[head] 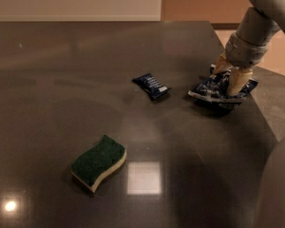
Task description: Pick blue chip bag
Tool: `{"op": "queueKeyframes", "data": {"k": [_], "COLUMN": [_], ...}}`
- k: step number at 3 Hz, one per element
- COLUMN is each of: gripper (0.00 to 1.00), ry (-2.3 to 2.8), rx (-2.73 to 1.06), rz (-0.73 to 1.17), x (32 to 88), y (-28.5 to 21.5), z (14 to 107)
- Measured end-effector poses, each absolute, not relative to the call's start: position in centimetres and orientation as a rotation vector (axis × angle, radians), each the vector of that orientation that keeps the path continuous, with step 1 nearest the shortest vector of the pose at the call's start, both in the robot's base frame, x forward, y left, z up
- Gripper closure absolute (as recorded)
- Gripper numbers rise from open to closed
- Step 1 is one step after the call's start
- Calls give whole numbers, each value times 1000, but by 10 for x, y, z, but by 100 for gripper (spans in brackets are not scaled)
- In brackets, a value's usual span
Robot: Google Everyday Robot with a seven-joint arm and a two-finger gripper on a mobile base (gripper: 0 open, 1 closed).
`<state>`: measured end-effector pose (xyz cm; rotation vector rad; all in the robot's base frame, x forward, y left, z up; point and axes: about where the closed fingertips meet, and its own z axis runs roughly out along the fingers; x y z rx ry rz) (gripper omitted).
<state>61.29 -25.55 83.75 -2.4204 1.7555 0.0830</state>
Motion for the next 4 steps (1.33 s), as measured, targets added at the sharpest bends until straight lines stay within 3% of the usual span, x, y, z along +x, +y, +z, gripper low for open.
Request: {"op": "queueKeyframes", "data": {"k": [1, 2, 4], "gripper": [88, 100, 100], "ry": [1747, 1729, 1617], "rx": [-2388, -2356, -2275], "rz": [71, 79, 19], "x": [610, 603, 602], "y": [-246, -230, -188], "z": [858, 888, 966]}}
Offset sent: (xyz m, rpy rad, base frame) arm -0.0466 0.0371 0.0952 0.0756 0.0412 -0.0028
